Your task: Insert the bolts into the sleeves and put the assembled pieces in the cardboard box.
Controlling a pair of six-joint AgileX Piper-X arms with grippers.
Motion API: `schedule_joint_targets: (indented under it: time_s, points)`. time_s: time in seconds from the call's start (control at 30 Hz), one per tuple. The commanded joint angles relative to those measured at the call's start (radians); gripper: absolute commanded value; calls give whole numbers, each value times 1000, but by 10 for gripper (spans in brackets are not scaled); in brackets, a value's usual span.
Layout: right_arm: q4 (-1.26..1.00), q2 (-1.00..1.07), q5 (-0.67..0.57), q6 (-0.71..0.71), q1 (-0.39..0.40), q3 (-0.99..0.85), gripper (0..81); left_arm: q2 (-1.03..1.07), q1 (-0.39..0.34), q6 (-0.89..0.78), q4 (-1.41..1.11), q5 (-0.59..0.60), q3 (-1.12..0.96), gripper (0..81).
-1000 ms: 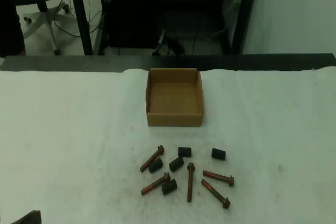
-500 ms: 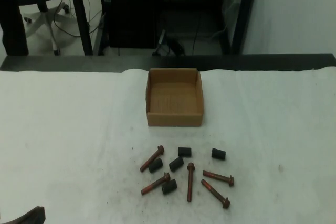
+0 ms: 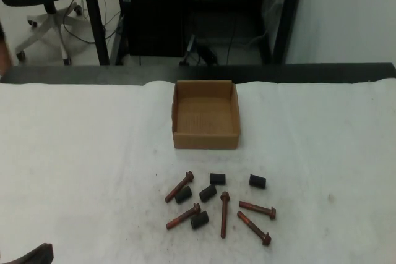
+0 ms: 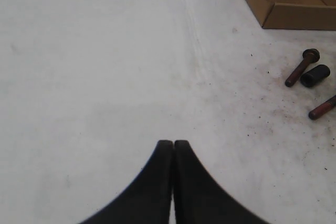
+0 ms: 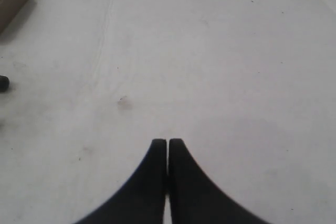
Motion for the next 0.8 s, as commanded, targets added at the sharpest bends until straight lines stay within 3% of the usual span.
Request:
schedule_joint_targets:
  time_s: [0.0,0.2,0.23,0.43,0.6,0.77]
  points:
    - [-15,-1,-2,-3,-2,-11,8,3,2,-7,-13,5,-12,3]
    - [-15,-1,-2,-3,-2,-11,8,3,2,-7,-13,5,-12,3]
    - [13,-1,-8,-1,-2,-11,8,3,2,-1,-20,-121,-12,3]
    - [-107,-1,-21,22,-2,-11,8,3,2,-1,-51,16,-12,3]
    - [-278,-1,-148,199,-2,-11,8,3,2,-1,-191,167,-12,3]
    - [-423,-1,-166,373,-2,-11,8,3,2,-1,-355,225,-12,3]
